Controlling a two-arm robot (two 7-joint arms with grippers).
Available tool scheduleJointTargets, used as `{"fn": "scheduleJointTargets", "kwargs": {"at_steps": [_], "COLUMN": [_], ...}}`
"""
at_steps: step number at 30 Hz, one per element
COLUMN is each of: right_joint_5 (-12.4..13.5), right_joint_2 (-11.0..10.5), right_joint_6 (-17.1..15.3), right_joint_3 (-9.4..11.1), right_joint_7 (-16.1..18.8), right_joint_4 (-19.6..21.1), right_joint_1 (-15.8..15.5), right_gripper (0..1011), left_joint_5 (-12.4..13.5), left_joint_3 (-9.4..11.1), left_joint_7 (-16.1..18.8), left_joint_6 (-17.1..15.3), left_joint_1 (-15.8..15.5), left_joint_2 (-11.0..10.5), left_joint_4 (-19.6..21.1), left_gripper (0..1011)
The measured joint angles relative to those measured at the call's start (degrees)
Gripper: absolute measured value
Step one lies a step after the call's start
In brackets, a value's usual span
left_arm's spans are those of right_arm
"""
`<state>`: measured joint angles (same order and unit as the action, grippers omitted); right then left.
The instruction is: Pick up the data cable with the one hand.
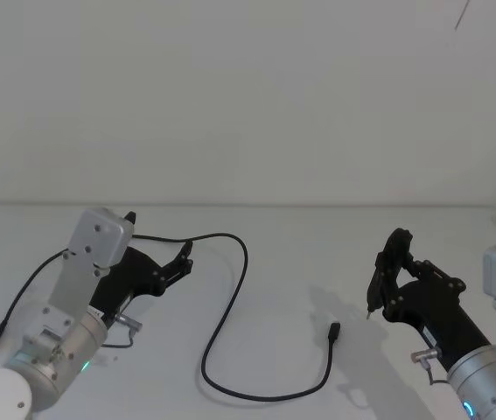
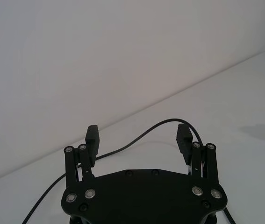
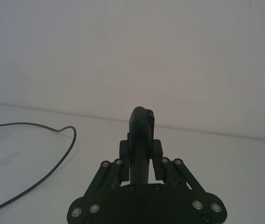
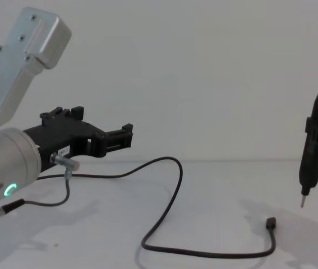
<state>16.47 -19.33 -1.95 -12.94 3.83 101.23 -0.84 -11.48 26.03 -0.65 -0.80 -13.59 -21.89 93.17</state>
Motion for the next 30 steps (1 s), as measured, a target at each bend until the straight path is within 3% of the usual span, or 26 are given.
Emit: {"fn": "scheduleJointTargets", "kwargs": {"at_steps": [14,30], "right_joint_5": [0.0,0.0], "right_joint_2": [0.0,0.0], "right_joint_6": [0.0,0.0], "right_joint_3": [0.0,0.0], "right_joint_7": [0.0,0.0], "right_joint_4": [0.0,0.0], "right_joint_1": [0.0,0.0], "right_gripper": [279,279], "left_joint_5": [-1.0,-5.1], "left_joint_3": [0.5,1.9], "left_joint_7": [-4.7,-17.2], "left_joint_6": [-0.3,-4.8], "left_joint_1": [-1.0,-3.0], "left_joint_2": [-1.1,-5.4], "left_joint_4": [0.0,3.0], "left_gripper": [1001,1001]}}
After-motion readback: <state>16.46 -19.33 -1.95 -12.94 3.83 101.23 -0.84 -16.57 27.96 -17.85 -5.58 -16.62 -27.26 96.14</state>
